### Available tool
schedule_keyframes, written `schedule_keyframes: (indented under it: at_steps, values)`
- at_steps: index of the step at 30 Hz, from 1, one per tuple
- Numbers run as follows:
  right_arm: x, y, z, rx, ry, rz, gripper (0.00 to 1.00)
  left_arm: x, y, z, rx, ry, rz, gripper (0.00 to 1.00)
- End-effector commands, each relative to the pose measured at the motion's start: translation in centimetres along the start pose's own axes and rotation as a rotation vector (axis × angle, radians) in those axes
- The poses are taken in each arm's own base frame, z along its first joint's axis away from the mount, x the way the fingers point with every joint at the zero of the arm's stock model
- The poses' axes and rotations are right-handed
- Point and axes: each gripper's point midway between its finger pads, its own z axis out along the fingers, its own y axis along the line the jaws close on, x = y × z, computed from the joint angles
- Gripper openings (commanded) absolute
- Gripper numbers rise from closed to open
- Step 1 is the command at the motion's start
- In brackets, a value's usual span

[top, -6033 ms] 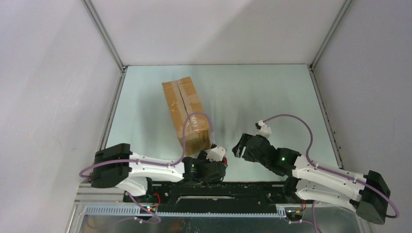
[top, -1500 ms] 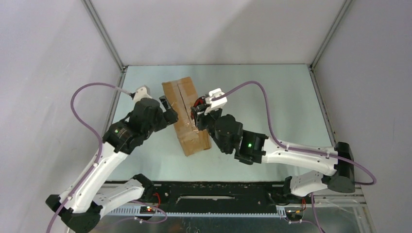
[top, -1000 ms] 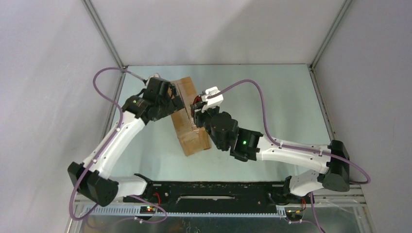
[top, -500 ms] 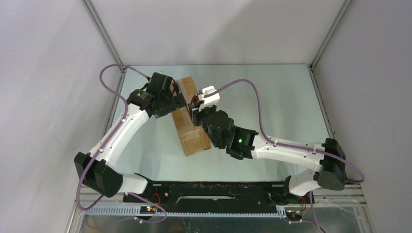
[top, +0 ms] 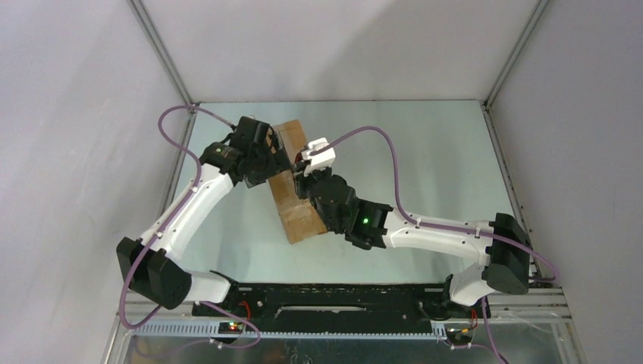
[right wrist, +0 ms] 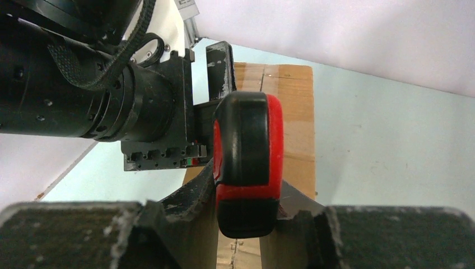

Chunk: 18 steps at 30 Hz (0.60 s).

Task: Unpack the express box
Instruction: Cut the express box at the center of the board.

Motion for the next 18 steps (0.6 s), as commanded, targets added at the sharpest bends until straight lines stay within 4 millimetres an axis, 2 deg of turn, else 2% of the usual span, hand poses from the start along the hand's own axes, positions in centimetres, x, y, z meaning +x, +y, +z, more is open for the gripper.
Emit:
schedule_keyframes:
  at_steps: [1, 6, 12, 18]
  values:
    - [-3.7, 0.4, 0.1, 0.020, -0.100, 0.068, 0.00, 0.4, 1.0, -0.3, -0.020, -0.015, -0.033, 0.83]
    - [-3.7, 0.5, 0.1, 0.014, -0.102, 0.057, 0.00, 0.7, 1.4, -0.2, -0.028, -0.014, -0.038, 0.80]
    - [-1.2, 1.4, 0.0, -0.007, -0.043, 0.022, 0.00, 0.6, 1.2, -0.2, -0.017, -0.015, -0.047, 0.79]
    - [0.2, 1.5, -0.7, -0.003, -0.009, 0.016, 0.00, 0.5, 1.2, -0.1, -0.022, -0.024, -0.058, 0.76]
